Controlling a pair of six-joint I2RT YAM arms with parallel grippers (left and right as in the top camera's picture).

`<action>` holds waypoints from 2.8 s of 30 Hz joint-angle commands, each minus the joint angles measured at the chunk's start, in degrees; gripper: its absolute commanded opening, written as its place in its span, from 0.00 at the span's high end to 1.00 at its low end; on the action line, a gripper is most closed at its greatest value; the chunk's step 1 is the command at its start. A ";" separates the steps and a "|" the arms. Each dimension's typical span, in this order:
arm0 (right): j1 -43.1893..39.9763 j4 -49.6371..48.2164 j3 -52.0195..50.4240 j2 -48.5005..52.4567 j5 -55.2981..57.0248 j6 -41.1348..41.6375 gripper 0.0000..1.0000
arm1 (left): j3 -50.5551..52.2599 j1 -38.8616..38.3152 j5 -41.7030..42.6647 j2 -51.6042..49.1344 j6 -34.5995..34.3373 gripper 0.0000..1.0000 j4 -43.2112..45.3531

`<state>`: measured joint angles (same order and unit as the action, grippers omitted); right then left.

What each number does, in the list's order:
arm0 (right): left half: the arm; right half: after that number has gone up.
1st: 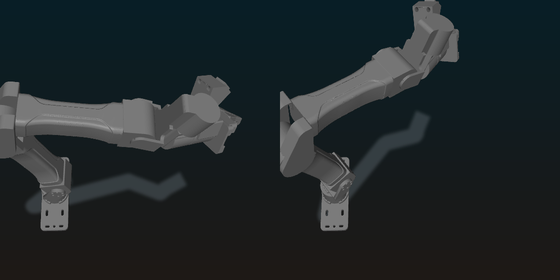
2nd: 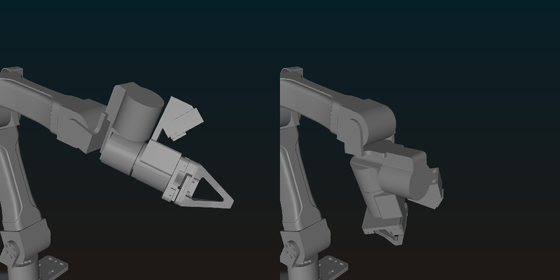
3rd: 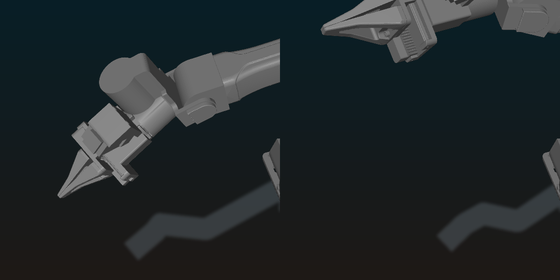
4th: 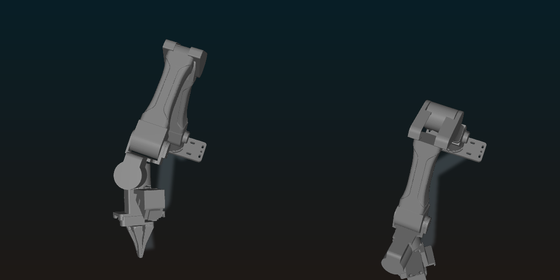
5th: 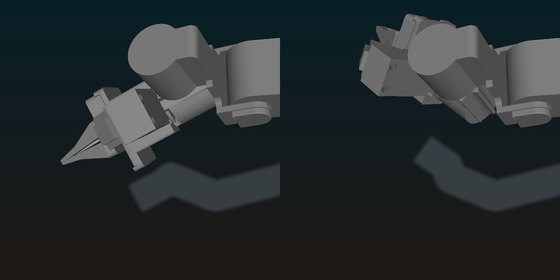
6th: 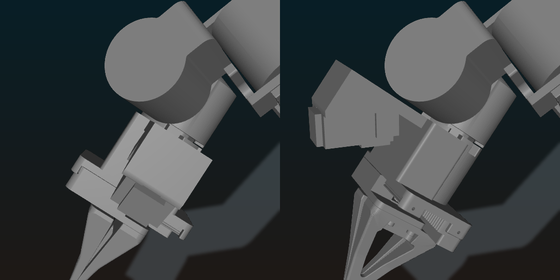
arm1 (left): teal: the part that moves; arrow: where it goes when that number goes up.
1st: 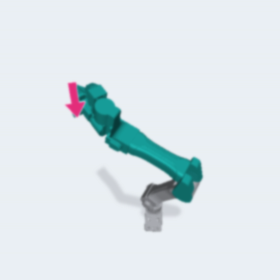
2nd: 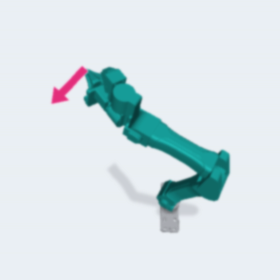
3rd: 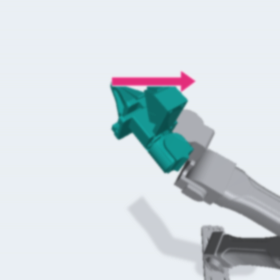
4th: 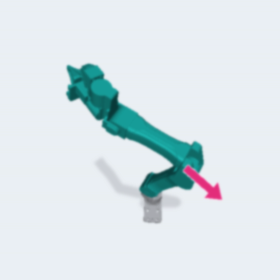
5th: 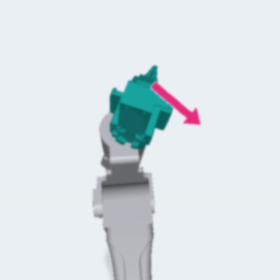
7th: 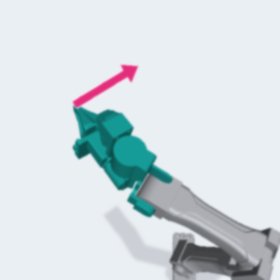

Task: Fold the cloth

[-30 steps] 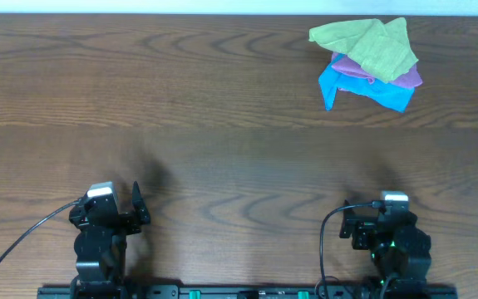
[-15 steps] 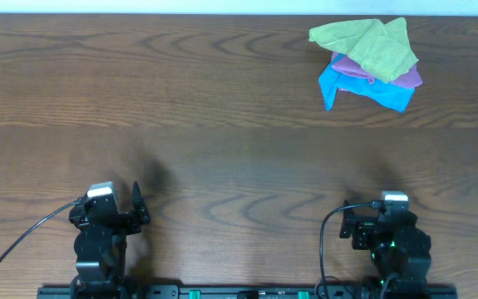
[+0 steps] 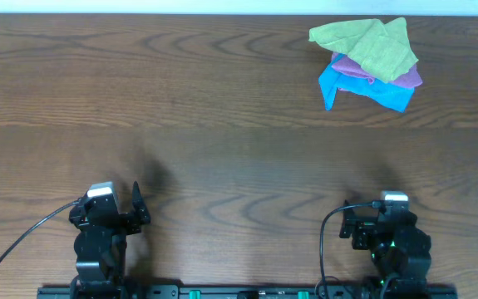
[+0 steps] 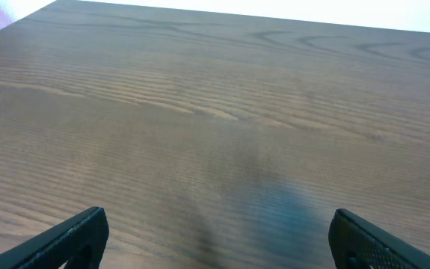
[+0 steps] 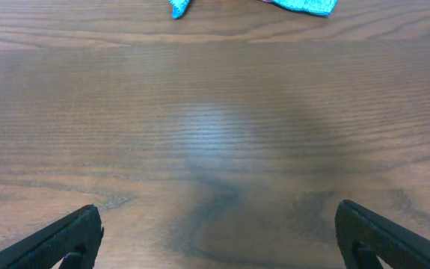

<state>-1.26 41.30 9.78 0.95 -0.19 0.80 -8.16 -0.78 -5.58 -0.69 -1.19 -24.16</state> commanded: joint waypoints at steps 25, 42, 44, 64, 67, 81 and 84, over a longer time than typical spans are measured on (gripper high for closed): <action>-7.89 5.57 65.16 73.99 -0.11 5.84 0.01 | 1.03 0.09 -0.39 0.44 1.03 0.05 -0.57; -10.36 -9.05 89.05 112.65 -3.74 1.27 0.01 | 1.03 0.09 -0.39 0.44 1.03 0.05 -0.57; -10.36 -11.67 89.26 114.84 -3.85 1.25 0.01 | 1.03 0.09 -0.39 0.44 1.03 0.05 -0.57; -10.34 -22.10 89.13 124.91 -3.26 1.92 0.11 | 1.03 0.09 -0.39 0.44 1.03 0.05 -0.57; -10.34 -22.99 89.15 125.17 -3.28 1.95 0.44 | 1.03 0.09 -0.39 0.44 1.03 0.05 -0.57; -9.09 -22.25 89.20 112.63 -4.11 -1.86 0.99 | 1.03 0.09 -0.39 0.44 1.03 0.05 -0.57; -7.93 -17.40 89.20 107.93 -4.59 -3.56 0.99 | 1.03 0.09 -0.39 0.44 1.03 0.05 -0.57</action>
<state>-10.66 22.11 97.73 115.39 -3.77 0.27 -8.16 -0.78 -5.58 -0.58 -1.19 -24.18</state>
